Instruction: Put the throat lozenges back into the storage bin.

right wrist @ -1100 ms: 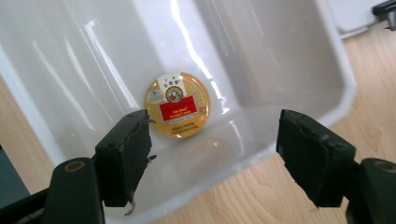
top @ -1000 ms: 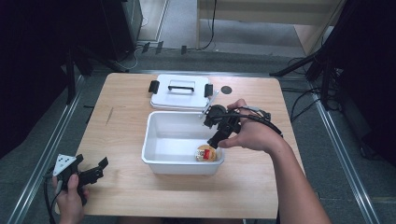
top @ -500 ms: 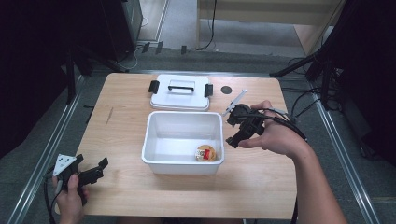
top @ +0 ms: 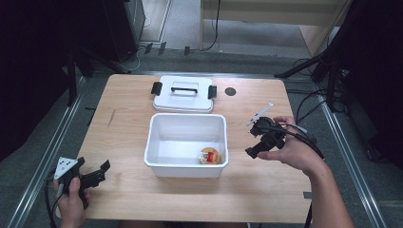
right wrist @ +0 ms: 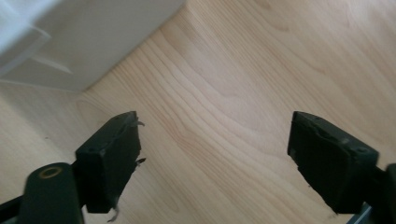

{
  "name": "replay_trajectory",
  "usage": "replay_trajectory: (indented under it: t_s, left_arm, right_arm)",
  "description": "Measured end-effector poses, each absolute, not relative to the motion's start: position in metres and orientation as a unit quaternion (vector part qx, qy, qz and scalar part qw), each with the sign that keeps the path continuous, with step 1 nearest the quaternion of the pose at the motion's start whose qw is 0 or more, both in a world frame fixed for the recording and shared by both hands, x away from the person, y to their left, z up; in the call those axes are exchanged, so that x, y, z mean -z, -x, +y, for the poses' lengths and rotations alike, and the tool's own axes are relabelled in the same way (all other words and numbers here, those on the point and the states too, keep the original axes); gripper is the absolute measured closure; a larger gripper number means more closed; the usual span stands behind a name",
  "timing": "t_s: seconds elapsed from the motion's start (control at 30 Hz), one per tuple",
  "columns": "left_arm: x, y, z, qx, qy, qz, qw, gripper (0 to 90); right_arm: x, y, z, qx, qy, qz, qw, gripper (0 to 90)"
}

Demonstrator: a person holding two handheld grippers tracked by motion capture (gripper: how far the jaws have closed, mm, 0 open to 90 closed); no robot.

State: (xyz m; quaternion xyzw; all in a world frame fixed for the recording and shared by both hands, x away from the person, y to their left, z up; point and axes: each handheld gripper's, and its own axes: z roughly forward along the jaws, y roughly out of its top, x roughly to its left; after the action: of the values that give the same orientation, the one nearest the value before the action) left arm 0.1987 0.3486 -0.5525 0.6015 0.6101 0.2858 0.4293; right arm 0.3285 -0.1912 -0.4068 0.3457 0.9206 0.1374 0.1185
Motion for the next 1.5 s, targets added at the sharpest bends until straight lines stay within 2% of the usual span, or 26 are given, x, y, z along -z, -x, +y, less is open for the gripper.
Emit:
replay_trajectory:
  t_s: [0.13,0.3,0.5,0.77,1.0,1.17,1.5]
  left_arm:
    - [0.552,-0.198,0.348,-0.286,-0.601,0.61,0.429,0.1]
    - [0.552,-0.198,0.348,-0.287,-0.601,0.61,0.428,0.1]
    - [0.552,-0.198,0.348,-0.288,-0.602,0.61,0.428,0.1]
    - [0.552,-0.198,0.347,-0.289,-0.603,0.609,0.426,0.1]
    - [0.552,-0.198,0.347,-0.289,-0.605,0.608,0.425,0.1]
    - [0.552,-0.198,0.347,-0.289,-0.603,0.609,0.426,0.1]
    - [0.552,-0.198,0.347,-0.29,-0.603,0.609,0.425,0.1]
  right_arm:
    - [0.425,-0.325,-0.206,-0.137,-0.373,0.91,0.122,11.1]
    - [0.445,-0.321,-0.224,-0.167,-0.412,0.888,0.117,1.4]
    - [0.469,-0.314,-0.247,-0.212,-0.461,0.851,0.134,0.0]
    - [0.494,-0.296,-0.275,-0.268,-0.517,0.789,0.195,0.0]
    - [0.513,-0.279,-0.297,-0.302,-0.538,0.759,0.209,0.0]
    - [0.525,-0.264,-0.314,-0.333,-0.562,0.719,0.237,0.0]
    - [0.54,-0.233,-0.344,-0.378,-0.575,0.679,0.254,0.0]
